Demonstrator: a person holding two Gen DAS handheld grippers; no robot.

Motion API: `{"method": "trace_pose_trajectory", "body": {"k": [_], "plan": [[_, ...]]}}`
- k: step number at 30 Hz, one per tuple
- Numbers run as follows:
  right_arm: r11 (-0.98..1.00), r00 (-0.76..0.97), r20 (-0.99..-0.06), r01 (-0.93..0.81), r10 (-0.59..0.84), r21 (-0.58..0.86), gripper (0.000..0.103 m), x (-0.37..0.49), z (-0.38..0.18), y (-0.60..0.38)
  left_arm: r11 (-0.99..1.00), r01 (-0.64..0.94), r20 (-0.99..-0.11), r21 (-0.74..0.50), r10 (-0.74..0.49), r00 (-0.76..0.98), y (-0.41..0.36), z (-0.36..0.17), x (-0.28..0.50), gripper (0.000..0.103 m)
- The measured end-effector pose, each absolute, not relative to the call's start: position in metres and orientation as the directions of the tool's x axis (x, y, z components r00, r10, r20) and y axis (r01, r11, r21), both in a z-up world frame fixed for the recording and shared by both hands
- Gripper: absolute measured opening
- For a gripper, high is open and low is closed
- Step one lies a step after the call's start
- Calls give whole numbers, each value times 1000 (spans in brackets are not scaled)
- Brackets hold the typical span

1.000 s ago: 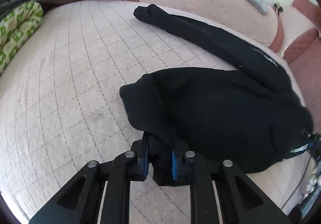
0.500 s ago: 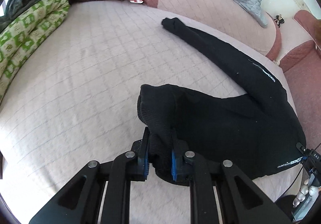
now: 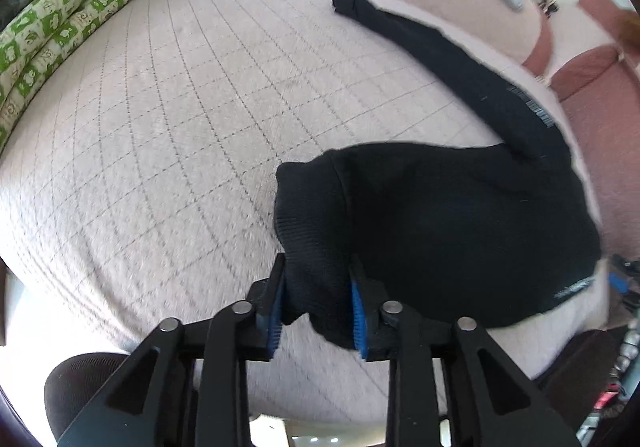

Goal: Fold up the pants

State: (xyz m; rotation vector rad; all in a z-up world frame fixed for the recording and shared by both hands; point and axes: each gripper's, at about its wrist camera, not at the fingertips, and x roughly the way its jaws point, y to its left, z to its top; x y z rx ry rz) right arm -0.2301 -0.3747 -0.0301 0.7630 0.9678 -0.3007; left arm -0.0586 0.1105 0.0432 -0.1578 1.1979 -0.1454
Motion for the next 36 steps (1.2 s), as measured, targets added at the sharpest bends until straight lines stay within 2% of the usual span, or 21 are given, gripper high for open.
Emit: {"method": "trace_pose_trajectory", "body": {"k": [3,6,8,10,12,13,14,19,22,25,28,36], "plan": [[710,567,-823,567,31,418,59,-243,-21,-390,972,24,-882,-232,-221,417,118,68,-64,33],[760,590,-807,525,1,384,61,-235,-7,-382,977,-2,-846,-211,-182,502,118,89,-55,35],[813,613,-789,444,31,377,61,-213,4,-358,977,-24,-819,-210,-163,549,112,99,-39,45],[855,628,-774,353,85,381,61,-190,11,-328,966,-44,-785,-254,-179,593,102,106,-24,45],[887,642,-751,244,155,391,61,-164,17,-290,953,-70,-738,-296,-181,651,99,111,-9,51],[903,646,-739,180,191,390,61,-148,20,-267,946,-92,-716,-310,-169,677,102,113,-3,58],[912,646,-735,144,206,383,61,-139,21,-250,939,-121,-703,-322,-152,695,109,112,5,60],[944,617,-736,-33,278,328,60,-70,23,-161,901,-254,-702,-351,-74,708,152,91,32,60],[967,621,-742,-121,251,225,60,-27,25,-105,883,-316,-736,-348,-48,676,176,73,35,60],[979,637,-753,-197,162,44,60,31,19,-41,843,-354,-755,-406,-90,650,201,61,40,60],[971,646,-759,-224,83,-85,60,86,7,4,826,-384,-773,-413,-95,627,216,52,46,60],[914,657,-750,-258,-72,-314,59,191,-40,71,811,-392,-809,-434,-159,566,223,29,69,60]]}}
